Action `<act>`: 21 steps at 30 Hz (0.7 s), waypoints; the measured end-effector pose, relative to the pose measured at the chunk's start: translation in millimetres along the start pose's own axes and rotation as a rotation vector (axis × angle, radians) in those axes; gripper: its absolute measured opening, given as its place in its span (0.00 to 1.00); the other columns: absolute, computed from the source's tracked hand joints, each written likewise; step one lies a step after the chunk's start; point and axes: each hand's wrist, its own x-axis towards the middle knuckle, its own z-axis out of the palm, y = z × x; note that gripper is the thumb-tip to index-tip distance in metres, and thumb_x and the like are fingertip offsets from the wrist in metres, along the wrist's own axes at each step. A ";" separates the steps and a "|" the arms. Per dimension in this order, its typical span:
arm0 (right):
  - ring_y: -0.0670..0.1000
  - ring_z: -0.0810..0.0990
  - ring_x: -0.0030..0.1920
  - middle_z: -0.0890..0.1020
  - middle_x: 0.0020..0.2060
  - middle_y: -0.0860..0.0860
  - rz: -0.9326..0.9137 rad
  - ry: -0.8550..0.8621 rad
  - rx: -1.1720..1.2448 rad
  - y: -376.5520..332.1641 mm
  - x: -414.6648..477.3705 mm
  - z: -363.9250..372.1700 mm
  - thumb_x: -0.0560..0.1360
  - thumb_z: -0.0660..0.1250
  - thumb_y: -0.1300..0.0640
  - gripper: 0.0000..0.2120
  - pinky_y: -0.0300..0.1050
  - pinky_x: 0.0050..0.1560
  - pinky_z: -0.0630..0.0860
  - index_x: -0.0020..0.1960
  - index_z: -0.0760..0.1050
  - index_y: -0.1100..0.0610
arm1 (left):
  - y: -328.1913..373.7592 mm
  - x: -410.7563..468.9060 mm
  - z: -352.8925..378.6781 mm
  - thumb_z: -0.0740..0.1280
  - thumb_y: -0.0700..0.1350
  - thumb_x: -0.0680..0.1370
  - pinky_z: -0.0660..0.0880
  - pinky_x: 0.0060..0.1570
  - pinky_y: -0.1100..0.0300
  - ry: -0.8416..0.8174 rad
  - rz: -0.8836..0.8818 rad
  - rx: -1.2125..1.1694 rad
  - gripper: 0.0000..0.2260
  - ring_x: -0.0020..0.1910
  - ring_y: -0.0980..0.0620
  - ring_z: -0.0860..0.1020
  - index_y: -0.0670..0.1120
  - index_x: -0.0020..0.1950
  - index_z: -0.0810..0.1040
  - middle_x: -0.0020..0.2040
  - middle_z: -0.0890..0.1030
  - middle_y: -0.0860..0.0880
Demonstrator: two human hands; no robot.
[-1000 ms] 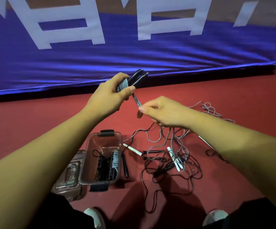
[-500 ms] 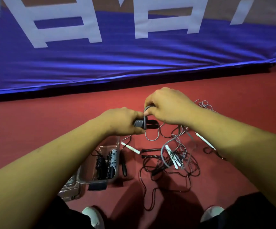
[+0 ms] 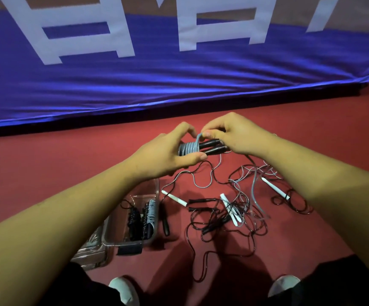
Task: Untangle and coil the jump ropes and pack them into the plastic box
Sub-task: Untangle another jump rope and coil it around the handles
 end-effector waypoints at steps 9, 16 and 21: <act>0.45 0.71 0.23 0.75 0.28 0.50 0.102 -0.163 0.156 -5.2 -8.2 9.2 0.82 0.59 0.59 0.11 0.39 0.28 0.70 0.43 0.76 0.53 | 11.9 2.9 -11.9 0.68 0.43 0.79 0.69 0.23 0.64 0.118 0.001 -0.360 0.10 0.27 0.49 0.72 0.47 0.59 0.76 0.38 0.78 0.39; 0.46 0.70 0.32 0.71 0.29 0.44 -0.045 -0.118 -0.226 -31.8 -0.5 18.7 0.80 0.61 0.55 0.11 0.43 0.35 0.60 0.45 0.79 0.58 | -17.4 11.8 -22.9 0.71 0.50 0.77 0.74 0.28 0.58 0.224 -0.090 -0.034 0.11 0.29 0.47 0.79 0.51 0.55 0.71 0.38 0.80 0.47; 0.58 0.75 0.38 0.75 0.32 0.51 -0.078 -0.119 -0.413 -35.4 -5.1 25.8 0.77 0.62 0.53 0.10 0.47 0.36 0.68 0.38 0.72 0.53 | -20.9 7.7 -18.4 0.70 0.56 0.75 0.76 0.45 0.49 0.168 -0.135 0.458 0.17 0.49 0.40 0.79 0.53 0.59 0.69 0.48 0.81 0.49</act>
